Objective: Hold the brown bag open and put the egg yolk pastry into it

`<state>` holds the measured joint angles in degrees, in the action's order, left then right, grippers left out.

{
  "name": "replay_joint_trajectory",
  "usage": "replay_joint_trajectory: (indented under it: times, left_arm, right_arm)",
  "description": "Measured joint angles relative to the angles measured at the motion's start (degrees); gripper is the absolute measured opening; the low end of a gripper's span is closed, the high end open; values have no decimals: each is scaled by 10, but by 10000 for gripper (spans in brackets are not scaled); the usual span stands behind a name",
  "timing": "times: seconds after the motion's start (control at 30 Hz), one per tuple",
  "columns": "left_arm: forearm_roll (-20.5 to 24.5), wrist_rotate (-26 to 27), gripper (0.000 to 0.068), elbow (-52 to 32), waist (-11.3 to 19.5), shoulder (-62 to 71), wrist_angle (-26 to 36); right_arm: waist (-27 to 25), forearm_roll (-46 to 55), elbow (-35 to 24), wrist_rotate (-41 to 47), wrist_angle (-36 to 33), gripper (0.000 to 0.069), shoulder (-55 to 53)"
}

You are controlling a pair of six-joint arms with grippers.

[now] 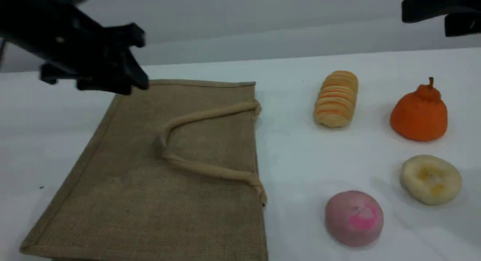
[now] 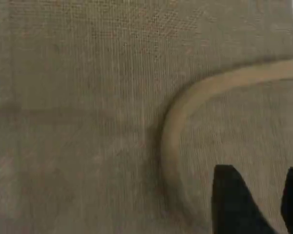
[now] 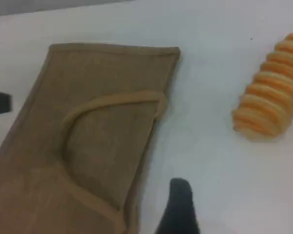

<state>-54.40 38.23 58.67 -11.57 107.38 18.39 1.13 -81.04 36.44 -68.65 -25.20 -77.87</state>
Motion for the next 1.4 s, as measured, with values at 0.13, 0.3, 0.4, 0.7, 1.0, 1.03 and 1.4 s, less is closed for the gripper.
replay_joint_trajectory:
  times: [0.13, 0.3, 0.4, 0.7, 1.0, 1.03, 1.4]
  left_arm:
    - [3, -18, 250, 52, 0, 66, 16]
    - [6, -18, 250, 67, 0, 104, 19]
    - [6, -17, 250, 67, -2, 114, 14]
    - [19, -24, 250, 67, -18, 147, -8]
    - [18, -32, 250, 67, -18, 172, -8]
    - [18, -32, 250, 67, -18, 172, -9]
    - [17, -45, 250, 67, -18, 172, -41]
  right_arm:
    - [0, -30, 0, -31, 0, 512, -15]
    - [0, -37, 0, -41, 1, 512, -27]
    - [0, -43, 0, -41, 6, 512, -33]
    - [0, -51, 0, -51, 7, 512, -41]
    - [0, -50, 0, -52, 8, 512, -41]
    - [0, -50, 0, -53, 8, 512, -41]
    - [0, -49, 0, -53, 7, 512, -41]
